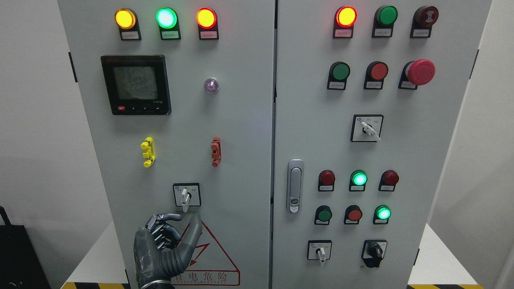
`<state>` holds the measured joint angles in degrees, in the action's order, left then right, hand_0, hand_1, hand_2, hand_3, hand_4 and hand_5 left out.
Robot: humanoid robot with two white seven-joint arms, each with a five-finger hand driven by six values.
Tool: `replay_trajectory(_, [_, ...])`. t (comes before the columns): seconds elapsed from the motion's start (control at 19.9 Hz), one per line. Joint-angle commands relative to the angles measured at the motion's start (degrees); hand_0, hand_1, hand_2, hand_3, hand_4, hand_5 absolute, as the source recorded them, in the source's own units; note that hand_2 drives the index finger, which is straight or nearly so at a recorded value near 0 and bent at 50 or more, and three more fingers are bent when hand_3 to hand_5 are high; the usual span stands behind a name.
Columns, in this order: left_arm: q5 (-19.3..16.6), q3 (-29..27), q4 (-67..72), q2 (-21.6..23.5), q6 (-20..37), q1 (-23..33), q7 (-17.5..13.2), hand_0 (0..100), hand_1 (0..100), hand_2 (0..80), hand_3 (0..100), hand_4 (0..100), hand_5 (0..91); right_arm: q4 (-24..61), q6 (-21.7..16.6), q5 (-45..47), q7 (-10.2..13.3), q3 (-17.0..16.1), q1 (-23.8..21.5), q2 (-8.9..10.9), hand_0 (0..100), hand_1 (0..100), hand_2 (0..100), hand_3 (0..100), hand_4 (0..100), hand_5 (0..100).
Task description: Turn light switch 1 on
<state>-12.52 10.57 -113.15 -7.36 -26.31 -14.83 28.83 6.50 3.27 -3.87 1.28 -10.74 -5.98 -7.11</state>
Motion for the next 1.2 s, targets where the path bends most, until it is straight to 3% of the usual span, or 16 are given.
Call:
replay_trajectory(0.0, [0.04,-0.81,0.03,-0.37,-0.93,-1.17,-0.09,12,73,54.1,93,92,85.7,0.0,-0.02,0.0,-0.05,0.02,0.0,0.08,0,0,0,0,0,0])
replay_trajectory(1.15, [0.22,-0.81,0.21,-0.64,-3.04,-3.28,-0.09,13,72,55.9,95,93,86.0,0.0,-0.02,0.0,-0.05,0.02,0.0,0.08,0,0,0,0,0,0])
